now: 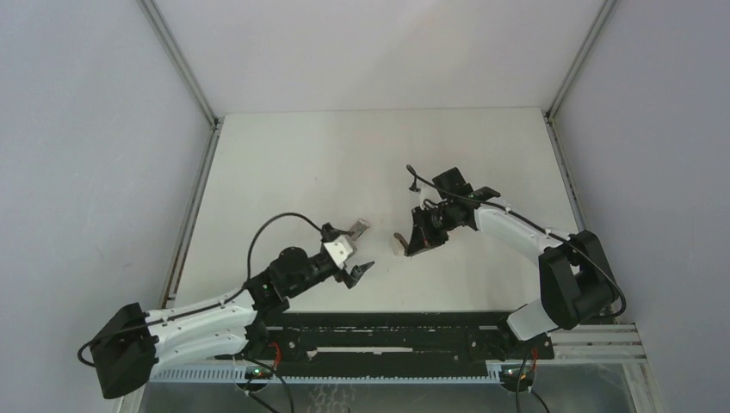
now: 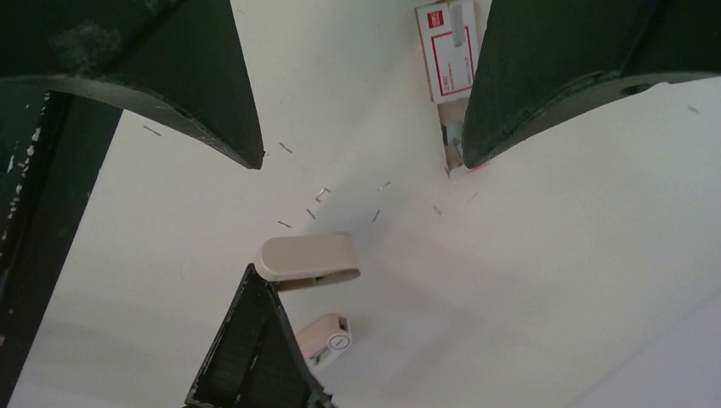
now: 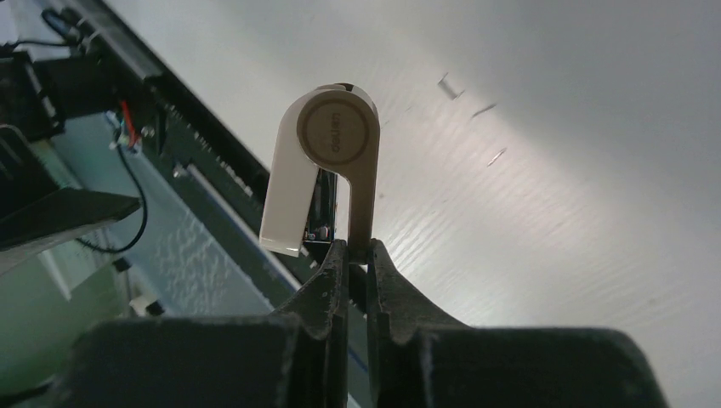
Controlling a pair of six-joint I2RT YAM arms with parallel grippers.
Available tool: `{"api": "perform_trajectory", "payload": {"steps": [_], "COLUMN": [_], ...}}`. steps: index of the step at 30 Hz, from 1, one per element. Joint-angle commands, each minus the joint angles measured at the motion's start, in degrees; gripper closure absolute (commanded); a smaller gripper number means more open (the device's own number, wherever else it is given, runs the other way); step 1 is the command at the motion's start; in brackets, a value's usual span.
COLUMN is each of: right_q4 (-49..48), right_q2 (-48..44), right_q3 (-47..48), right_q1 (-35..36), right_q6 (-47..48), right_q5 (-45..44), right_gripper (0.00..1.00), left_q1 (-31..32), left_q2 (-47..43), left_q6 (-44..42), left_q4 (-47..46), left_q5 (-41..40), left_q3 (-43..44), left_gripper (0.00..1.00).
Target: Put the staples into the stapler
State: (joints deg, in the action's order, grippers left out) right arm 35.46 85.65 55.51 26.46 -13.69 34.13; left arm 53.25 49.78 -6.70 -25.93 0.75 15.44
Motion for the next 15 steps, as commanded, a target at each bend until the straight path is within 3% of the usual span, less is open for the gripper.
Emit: {"api": "perform_trajectory", "payload": {"steps": [1, 10, 15], "right_q4": [2.68, 5.97, 6.02], "right_q2": [-2.89, -1.69, -0.27], "right_q3": [-1.22, -1.45, -1.44], "right_q1": [1.13, 7.27, 8.90], "right_q6": [0.47, 1.57, 1.96], "right_q5": [8.74, 8.98, 9.95], "right_gripper": [1.00, 1.00, 1.00], "left_q1": [6.77, 13.51, 16.46], "left_q2": [2.74, 9.73, 13.50], "left_q6": [-13.55, -15.50, -15.64], "left_q4": [-8.92, -9.32, -8.34], "left_q5": [-4.63, -0.83, -0.34], "left_q3": [-0.76, 1.74, 3.18], "left_gripper": [0.11, 0.14, 0.22]}}
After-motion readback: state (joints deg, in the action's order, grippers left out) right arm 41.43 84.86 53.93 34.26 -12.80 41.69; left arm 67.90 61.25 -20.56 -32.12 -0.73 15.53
